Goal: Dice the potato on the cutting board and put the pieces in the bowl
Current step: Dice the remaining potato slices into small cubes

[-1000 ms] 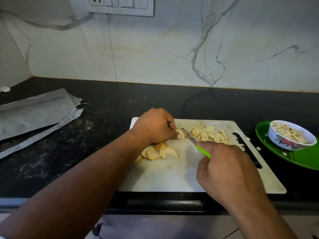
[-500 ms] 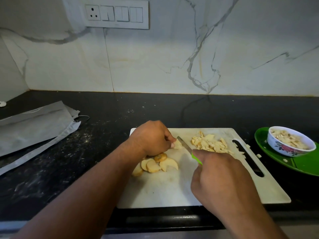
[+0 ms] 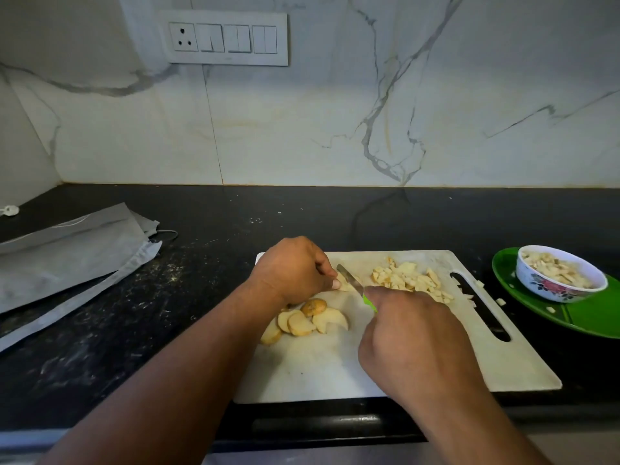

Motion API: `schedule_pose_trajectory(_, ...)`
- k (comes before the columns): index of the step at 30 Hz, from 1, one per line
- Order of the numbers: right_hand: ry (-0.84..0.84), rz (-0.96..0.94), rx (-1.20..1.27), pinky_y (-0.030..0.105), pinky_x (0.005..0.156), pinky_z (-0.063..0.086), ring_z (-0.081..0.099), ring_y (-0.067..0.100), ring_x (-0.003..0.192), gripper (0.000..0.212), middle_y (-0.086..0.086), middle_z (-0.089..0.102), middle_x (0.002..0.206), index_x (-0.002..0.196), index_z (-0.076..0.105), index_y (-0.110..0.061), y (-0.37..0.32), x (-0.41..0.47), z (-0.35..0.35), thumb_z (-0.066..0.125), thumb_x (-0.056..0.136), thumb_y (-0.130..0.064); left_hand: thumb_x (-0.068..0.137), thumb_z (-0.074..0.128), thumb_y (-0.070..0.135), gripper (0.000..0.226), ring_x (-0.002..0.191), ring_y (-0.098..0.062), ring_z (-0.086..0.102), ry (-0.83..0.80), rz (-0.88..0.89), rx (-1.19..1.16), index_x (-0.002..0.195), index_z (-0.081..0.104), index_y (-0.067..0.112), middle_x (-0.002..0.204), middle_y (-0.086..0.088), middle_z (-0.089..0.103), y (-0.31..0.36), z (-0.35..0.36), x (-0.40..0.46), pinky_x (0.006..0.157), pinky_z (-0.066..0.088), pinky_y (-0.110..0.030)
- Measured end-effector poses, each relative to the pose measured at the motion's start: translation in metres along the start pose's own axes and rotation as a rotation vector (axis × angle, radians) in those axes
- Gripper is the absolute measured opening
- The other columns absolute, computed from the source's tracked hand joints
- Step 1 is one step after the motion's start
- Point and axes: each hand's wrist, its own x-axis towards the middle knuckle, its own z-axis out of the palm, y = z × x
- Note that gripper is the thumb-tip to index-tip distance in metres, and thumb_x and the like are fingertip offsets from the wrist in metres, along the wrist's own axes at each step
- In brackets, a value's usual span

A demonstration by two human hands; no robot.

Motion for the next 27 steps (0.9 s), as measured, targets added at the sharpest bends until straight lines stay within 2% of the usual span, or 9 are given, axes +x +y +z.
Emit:
schedule_pose_trajectory(7,-0.070,-0.039,0.021,0.017,0.084,0.045,0.059,0.005,0.102,0.053,-0.016,0.062,0.111,0.144,0.036,-0.045,0.014,-0.035,-0.025,0.045,0.092,-0.040,0.083,0.085,0.037,0.008,0.090,-0.001,0.067,-0.018,-0.014,0.002,0.088,0.082,0.032,0.090,0.019,0.075,-0.002,-0.002,0.003,0.093,0.058,-0.030)
schedule_pose_trajectory(12,0.042,-0.029,0.009,0.016,0.074,0.044,0.061,0.005,0.090,0.047,-0.014,0.067,0.109,0.139,0.048,-0.039,0.007,-0.016,-0.019,0.047,0.092,-0.036,0.082,0.086,0.040,0.009,0.084,0.000,0.069,0.014,-0.015,0.018,0.083,0.081,0.033,0.083,0.020,0.075,-0.001,0.000,-0.001,0.089,0.060,-0.031)
schedule_pose_trajectory(15,0.022,-0.020,0.019,0.016,0.066,0.041,0.060,0.008,0.083,0.044,-0.011,0.068,0.104,0.134,0.054,-0.034,-0.001,-0.005,0.000,0.050,0.091,-0.031,0.088,0.082,0.036,0.004,0.085,-0.001,0.068,0.005,0.002,0.056,0.085,0.081,0.033,0.085,0.020,0.074,0.001,-0.001,-0.005,0.089,0.061,-0.032)
schedule_pose_trajectory(18,-0.030,-0.041,0.055,0.018,0.073,0.044,0.061,0.008,0.092,0.048,-0.010,0.066,0.106,0.139,0.047,-0.033,0.001,-0.016,0.006,0.048,0.092,-0.032,0.090,0.080,0.031,0.005,0.087,-0.002,0.068,0.001,0.003,0.075,0.086,0.081,0.033,0.088,0.019,0.074,0.002,-0.001,-0.004,0.090,0.060,-0.031)
schedule_pose_trajectory(23,-0.081,-0.029,0.085,0.018,0.083,0.044,0.059,0.007,0.105,0.054,-0.014,0.061,0.112,0.146,0.031,-0.044,0.011,-0.043,-0.017,0.042,0.093,-0.041,0.083,0.086,0.036,0.005,0.085,0.001,0.068,0.008,-0.019,0.041,0.081,0.081,0.035,0.083,0.022,0.074,-0.001,-0.002,-0.001,0.089,0.060,-0.031)
schedule_pose_trajectory(27,-0.006,-0.023,0.066,0.018,0.081,0.047,0.061,0.007,0.100,0.049,-0.014,0.064,0.113,0.143,0.039,-0.041,0.006,-0.031,-0.025,0.044,0.094,-0.039,0.081,0.087,0.039,0.007,0.082,0.002,0.069,0.032,-0.021,0.030,0.081,0.081,0.035,0.080,0.023,0.074,-0.003,-0.002,-0.003,0.085,0.062,-0.031)
